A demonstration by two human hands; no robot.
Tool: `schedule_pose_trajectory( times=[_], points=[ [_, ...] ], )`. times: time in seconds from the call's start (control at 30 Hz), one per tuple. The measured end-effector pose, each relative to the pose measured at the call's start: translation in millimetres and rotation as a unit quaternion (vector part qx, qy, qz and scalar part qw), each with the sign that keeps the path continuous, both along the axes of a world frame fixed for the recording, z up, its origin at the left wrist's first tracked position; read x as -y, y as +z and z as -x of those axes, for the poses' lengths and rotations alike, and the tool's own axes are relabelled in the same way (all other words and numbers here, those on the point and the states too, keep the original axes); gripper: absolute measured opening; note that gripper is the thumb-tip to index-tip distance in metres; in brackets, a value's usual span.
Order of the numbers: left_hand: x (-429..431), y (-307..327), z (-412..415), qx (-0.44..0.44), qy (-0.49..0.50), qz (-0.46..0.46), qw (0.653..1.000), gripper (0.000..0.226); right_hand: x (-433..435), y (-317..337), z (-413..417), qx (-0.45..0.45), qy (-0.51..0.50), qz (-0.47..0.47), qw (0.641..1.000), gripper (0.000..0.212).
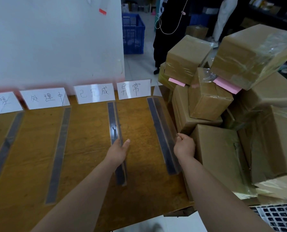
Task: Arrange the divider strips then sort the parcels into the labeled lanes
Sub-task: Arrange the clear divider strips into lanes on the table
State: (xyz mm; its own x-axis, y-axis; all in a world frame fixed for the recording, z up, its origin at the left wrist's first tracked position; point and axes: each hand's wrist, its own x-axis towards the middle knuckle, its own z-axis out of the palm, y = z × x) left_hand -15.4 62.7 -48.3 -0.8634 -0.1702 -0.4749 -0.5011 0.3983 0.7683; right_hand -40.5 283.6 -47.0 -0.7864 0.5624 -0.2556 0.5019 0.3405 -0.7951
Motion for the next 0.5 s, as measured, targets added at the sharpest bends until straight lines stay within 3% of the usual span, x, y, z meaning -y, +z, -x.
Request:
schedule_pose_trajectory(
  times=[0.5],
  points=[
    [-1.3, -0.9, 3.5, -0.001, -0.007, 0.020, 1.000, 0.067, -1.4, -0.8, -2.8, 0.006, 0.041, -0.046, 0.998, 0.034]
  ],
)
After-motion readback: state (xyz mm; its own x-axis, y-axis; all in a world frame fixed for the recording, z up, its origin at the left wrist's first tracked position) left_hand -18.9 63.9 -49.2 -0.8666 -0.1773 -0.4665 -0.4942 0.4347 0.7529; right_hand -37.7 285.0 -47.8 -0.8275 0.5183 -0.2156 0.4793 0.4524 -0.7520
